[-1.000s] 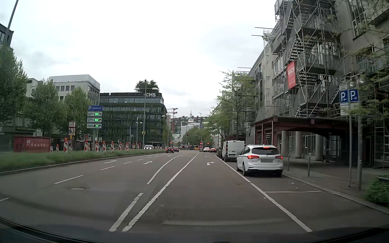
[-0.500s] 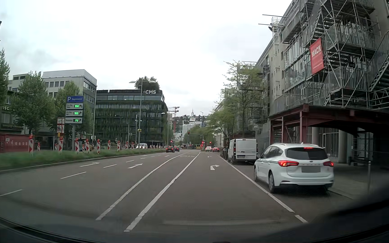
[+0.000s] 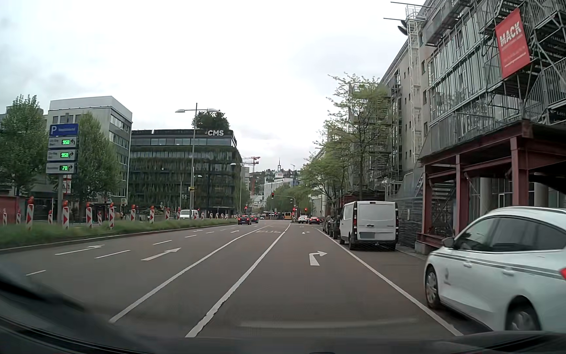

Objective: Follow the waypoints while adhering to traffic rules and regulations

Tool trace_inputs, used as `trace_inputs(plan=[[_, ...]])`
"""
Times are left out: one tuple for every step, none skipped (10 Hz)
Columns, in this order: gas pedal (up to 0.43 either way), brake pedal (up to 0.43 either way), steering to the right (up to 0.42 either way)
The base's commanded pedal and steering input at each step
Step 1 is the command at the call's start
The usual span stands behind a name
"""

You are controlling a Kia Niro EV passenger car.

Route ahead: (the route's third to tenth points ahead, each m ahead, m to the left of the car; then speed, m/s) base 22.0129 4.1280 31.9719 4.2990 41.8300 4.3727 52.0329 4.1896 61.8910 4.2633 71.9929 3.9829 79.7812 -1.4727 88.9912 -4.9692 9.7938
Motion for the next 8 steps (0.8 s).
trace_inputs(plan=[[0.067, 0.0, 0.005], [0.067, 0.0, 0.005], [0.067, 0.0, 0.006], [0.067, 0.0, 0.005], [0.067, 0.0, 0.004], [0.059, 0.0, 0.005], [0.059, 0.0, 0.005], [0.047, 0.0, 0.004]])
